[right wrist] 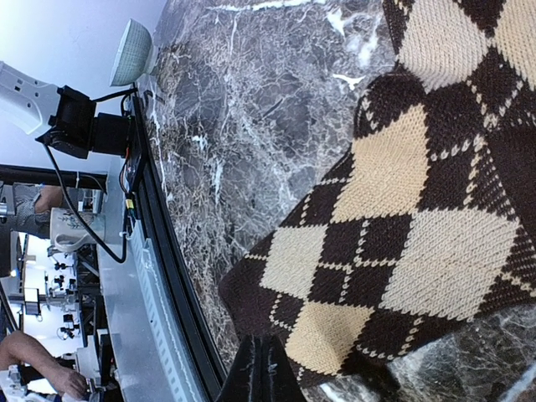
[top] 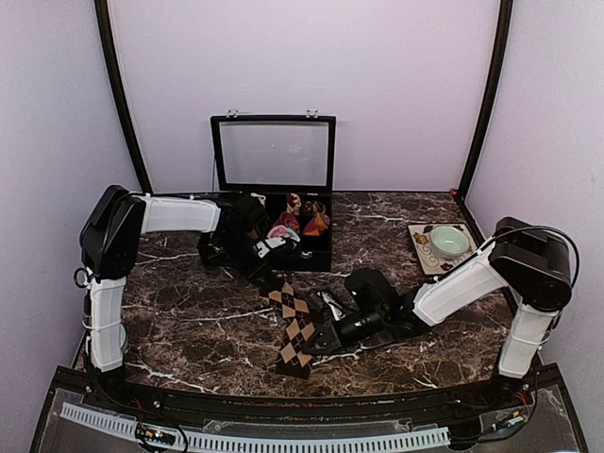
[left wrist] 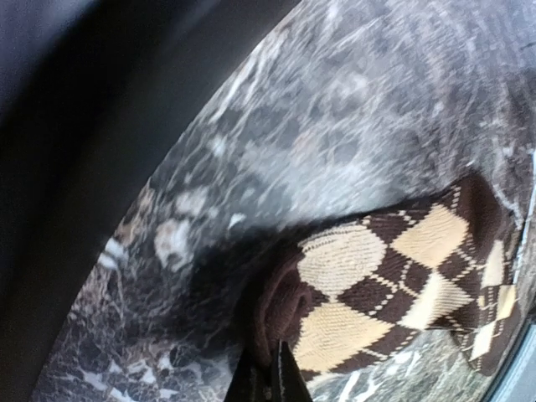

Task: Roll the socks
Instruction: Adjust the sock at the center of the board.

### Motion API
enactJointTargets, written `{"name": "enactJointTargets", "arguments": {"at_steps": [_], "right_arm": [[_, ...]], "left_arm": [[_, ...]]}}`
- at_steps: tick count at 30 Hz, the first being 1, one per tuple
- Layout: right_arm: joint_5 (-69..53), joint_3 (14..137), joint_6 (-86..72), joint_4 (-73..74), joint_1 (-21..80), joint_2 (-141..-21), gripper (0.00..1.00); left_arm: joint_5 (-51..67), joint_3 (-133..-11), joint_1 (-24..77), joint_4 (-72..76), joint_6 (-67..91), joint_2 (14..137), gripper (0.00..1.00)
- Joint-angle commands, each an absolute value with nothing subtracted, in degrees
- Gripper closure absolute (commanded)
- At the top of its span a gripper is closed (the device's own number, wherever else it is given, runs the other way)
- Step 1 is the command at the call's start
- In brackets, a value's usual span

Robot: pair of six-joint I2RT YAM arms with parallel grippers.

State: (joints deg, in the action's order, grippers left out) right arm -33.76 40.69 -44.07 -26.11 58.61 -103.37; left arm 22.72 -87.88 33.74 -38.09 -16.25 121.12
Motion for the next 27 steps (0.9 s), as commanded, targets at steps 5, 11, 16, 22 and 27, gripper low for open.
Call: {"name": "enactJointTargets", "arguments": {"at_steps": [5,11,16,22,27], "right_arm": [[-35.5,42.8,-44.1,-28.9,57.9,-106.6,1.0],[-36.7,47.2,-44.2,-30.0,56.3,-111.3,1.0],[-37.3,48.5,-46.9,-34.7,56.0,-116.4,1.0],[-36.0,47.1,-48.1,-36.9,55.5,-118.3,1.0],[-36.4,47.9,-45.4,-33.6,55.5,-117.3,1.0]], "left_arm": [[27.2,-90.8,34.1,-38.6,-18.1,117.4,1.0],[22.5,-91.5,34.9,-35.9,-21.5,115.8,1.0],[18.6,-91.7,34.9,-33.1,-24.4,115.1,1.0],[14.9,-90.8,37.3,-29.0,-26.8,113.7,0.97],[13.7,-90.5,37.7,-26.9,-27.3,112.5,0.93]]}}
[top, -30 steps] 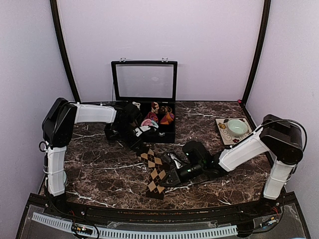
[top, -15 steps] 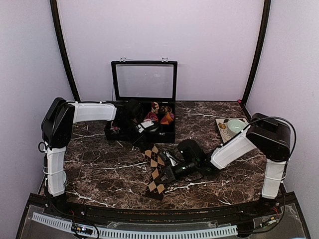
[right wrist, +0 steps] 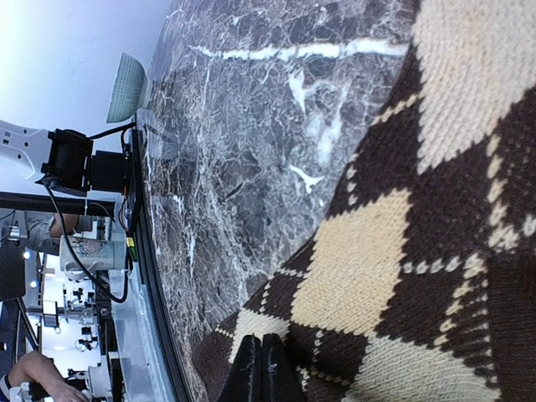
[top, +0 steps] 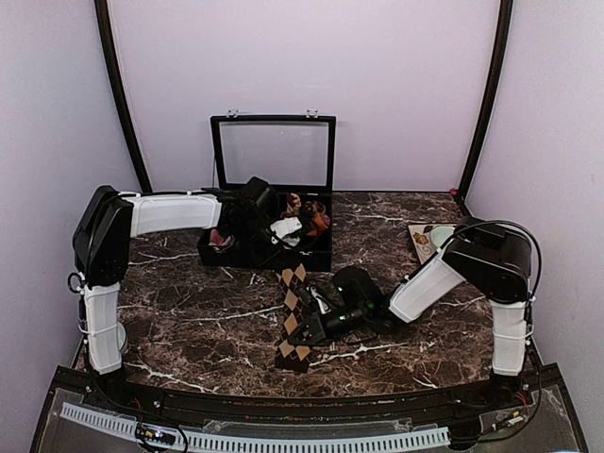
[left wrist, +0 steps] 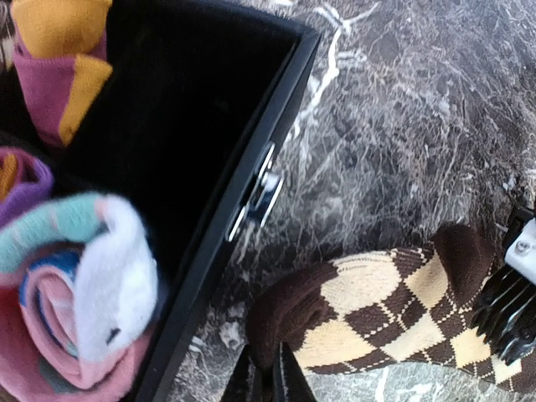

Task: Roll the socks
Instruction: Adjust the sock at the center of the board.

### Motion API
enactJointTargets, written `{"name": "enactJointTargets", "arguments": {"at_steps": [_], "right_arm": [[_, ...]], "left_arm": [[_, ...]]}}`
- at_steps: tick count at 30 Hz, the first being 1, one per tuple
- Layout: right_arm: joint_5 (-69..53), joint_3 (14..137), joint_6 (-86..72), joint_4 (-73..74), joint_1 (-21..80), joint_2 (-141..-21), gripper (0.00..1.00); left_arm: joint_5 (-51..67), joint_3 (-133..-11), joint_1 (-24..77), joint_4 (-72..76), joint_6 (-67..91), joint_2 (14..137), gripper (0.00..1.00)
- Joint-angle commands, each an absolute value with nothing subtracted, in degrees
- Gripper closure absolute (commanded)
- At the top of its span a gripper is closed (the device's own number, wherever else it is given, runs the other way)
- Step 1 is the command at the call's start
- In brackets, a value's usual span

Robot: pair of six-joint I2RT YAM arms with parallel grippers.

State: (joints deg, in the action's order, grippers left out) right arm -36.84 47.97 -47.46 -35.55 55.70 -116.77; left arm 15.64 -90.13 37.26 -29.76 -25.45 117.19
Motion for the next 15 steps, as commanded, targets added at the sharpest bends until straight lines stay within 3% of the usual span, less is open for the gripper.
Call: {"name": "enactJointTargets", "arguments": {"at_steps": [1,8,11,15], "right_arm": [[-36.4,48.1,-44.9,-32.8,55.4,-116.9,1.0],[-37.1,45.3,-48.5,-40.4,53.0,-112.0,0.96],[-37.9,43.4,-52.7,-48.5,51.2,-111.5,0.94],[-37.7,47.0,-51.4,-46.2,50.8,-112.7,0.94]], "left_arm": [[13.5,-90.4,37.8,-26.9,-27.6,112.6,0.92],[6.5,-88.0,39.7,-25.3,-28.9,112.5,0.73],[6.1,-88.4,39.6,-25.5,-29.1,111.6,0.55],[5.3,-89.0,39.7,-25.4,-29.2,110.0,0.52]]}}
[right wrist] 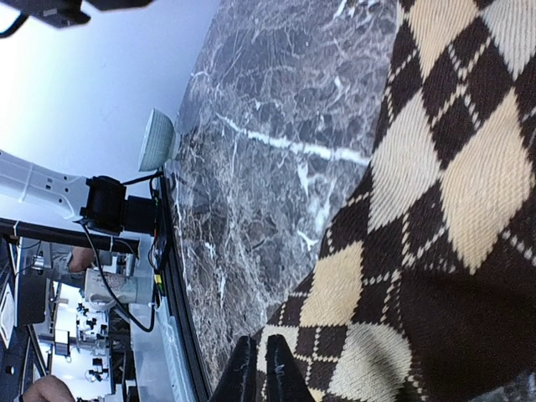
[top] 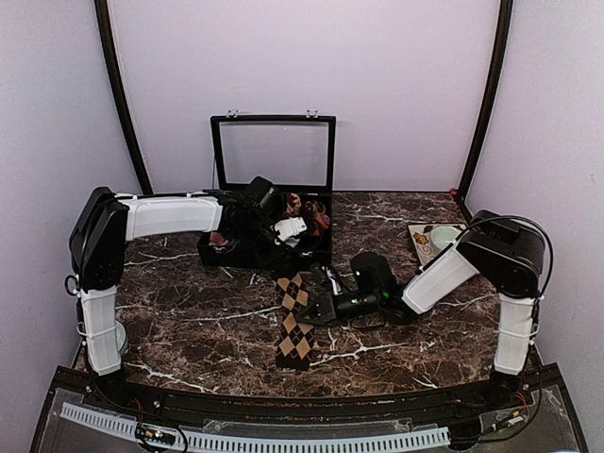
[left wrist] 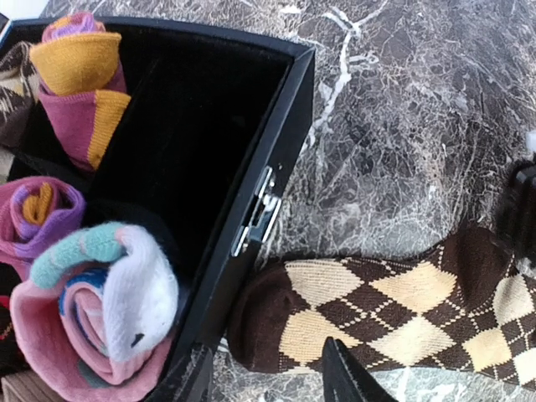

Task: Roll the socks
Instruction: Adjust the sock at the center of the board, then roll the sock at the center of the board.

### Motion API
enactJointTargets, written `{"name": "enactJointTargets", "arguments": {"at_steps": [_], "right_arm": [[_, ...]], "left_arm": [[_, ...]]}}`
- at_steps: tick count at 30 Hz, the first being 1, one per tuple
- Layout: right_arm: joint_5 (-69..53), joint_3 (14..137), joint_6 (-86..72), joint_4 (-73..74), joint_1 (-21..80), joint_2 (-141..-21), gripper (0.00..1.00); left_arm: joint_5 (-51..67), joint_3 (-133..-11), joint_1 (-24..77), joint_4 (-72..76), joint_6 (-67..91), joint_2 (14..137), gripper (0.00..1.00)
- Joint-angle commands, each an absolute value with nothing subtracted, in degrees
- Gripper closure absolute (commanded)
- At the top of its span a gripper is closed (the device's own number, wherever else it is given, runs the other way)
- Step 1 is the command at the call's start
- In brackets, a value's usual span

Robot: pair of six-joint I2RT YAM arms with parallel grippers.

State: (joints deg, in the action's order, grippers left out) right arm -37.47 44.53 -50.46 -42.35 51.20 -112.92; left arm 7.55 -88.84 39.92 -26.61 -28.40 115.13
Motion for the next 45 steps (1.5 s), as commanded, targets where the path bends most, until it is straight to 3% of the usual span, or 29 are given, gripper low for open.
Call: {"name": "enactJointTargets", "arguments": {"at_steps": [1,7,12,20,25,29,31,34,36,38,40,43,45], "right_arm": [[-37.4,48.1,-50.9,-45.5,50.7,-113.1,0.94],[-31.5,53.9,-46.5,-38.9,48.0,-115.7,0.98],[-27.4,60.1,-42.8,-29.7,47.0,-121.0,0.99],[-23.1,64.5,-37.7,-23.0,47.1,-122.4,1.0],[-26.1,58.1,-35.5,-32.3,47.6,-113.6,0.73],[-20.2,51.8,-28.3,-27.4,49.6,-104.1,0.65],[-13.7,47.6,-25.1,-24.9,52.4,-97.1,0.56],[6.2,42.7,-20.4,-18.9,60.8,-87.2,0.33],[13.1,40.1,-21.0,-17.4,62.9,-81.6,0.02],[20.8,38.2,-30.4,-13.8,61.9,-77.4,0.0],[19.9,34.8,-33.8,-13.9,60.4,-73.3,0.0],[11.1,25.7,-27.0,-26.4,61.3,-67.5,0.0],[12.8,24.4,-21.3,-25.4,66.0,-66.8,0.05]], "left_arm": [[5.2,-89.6,39.7,-26.3,-29.1,109.7,0.52],[6.1,-89.5,39.2,-32.2,-28.2,104.4,0.5],[10.1,-82.7,39.1,-33.8,-29.8,96.6,0.4],[19.2,-75.8,39.2,-38.6,-33.0,93.3,0.39],[25.6,-75.0,39.2,-41.1,-34.3,93.5,0.39],[28.4,-71.8,39.5,-40.0,-35.0,93.1,0.38],[29.2,-70.9,39.4,-39.4,-34.4,93.5,0.38],[29.9,-70.3,39.1,-38.5,-32.1,94.2,0.39],[30.7,-69.5,38.8,-37.7,-31.4,93.4,0.39],[31.2,-67.0,38.6,-35.7,-31.5,91.3,0.39],[30.8,-64.0,38.7,-33.6,-32.7,89.0,0.38],[29.8,-61.0,38.6,-33.5,-34.9,87.4,0.38],[29.2,-58.8,38.5,-33.6,-35.9,86.6,0.38]]}}
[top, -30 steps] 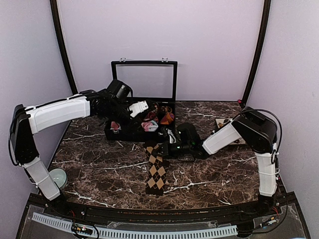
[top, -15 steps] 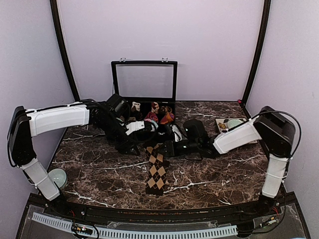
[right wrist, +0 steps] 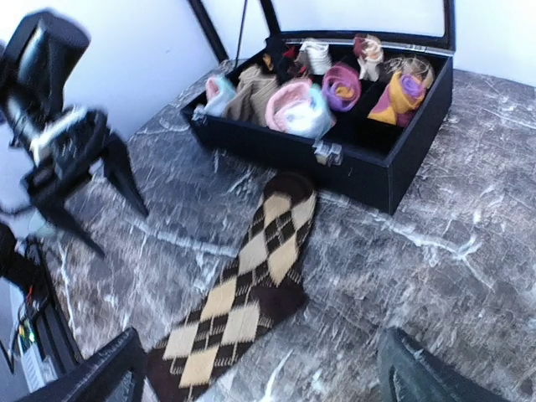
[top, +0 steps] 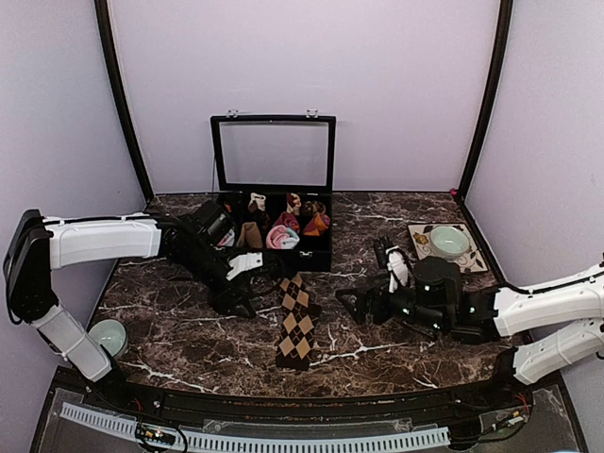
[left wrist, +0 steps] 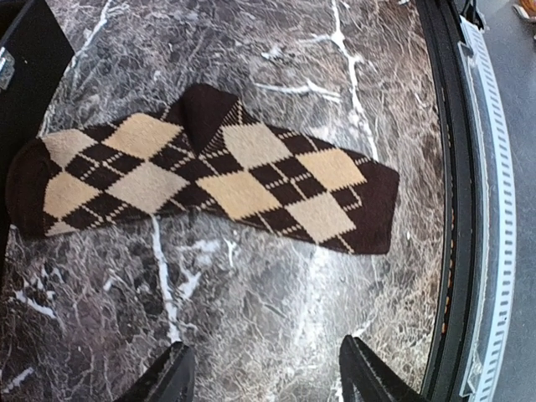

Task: Roll the socks
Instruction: Roll the sock at the center of the board.

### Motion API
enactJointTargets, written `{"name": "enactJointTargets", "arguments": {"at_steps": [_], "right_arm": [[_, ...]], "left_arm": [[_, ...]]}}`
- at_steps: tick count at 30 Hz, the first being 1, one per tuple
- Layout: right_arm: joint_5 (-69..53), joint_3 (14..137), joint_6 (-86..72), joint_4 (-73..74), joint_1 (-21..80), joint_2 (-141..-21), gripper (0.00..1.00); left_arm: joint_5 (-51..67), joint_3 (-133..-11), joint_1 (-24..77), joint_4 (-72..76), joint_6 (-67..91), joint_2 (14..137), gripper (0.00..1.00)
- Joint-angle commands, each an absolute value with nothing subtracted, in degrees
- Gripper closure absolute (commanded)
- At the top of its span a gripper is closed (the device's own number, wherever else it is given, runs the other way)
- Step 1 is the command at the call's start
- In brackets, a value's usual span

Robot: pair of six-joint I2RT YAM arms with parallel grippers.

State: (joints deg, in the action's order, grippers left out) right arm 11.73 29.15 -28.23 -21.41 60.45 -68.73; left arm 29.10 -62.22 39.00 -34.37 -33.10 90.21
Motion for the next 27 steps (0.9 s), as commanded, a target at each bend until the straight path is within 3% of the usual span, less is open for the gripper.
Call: {"name": "enactJointTargets", "arguments": {"at_steps": [1,7,14,27], "right_arm": [[13.3,25.3,-19.1,-22.9,67.9,-67.7,0.09],[7.1,28.8,-7.6,-24.8,75.2,-79.6,0.39],[4.0,39.0,1.2,-24.1,77.2,-94.9,0.61],[2.2,42.2,1.4,-22.4,77.0,-104.5,0.74]], "left_arm": [[29.1,-57.9,38.5,-33.3,-36.3,86.2,0.38],[29.6,-54.8,38.5,-32.4,-37.1,84.7,0.37],[27.2,-47.6,38.5,-29.6,-40.0,79.5,0.37],[29.3,-51.6,38.5,-32.4,-43.5,81.3,0.37]]}}
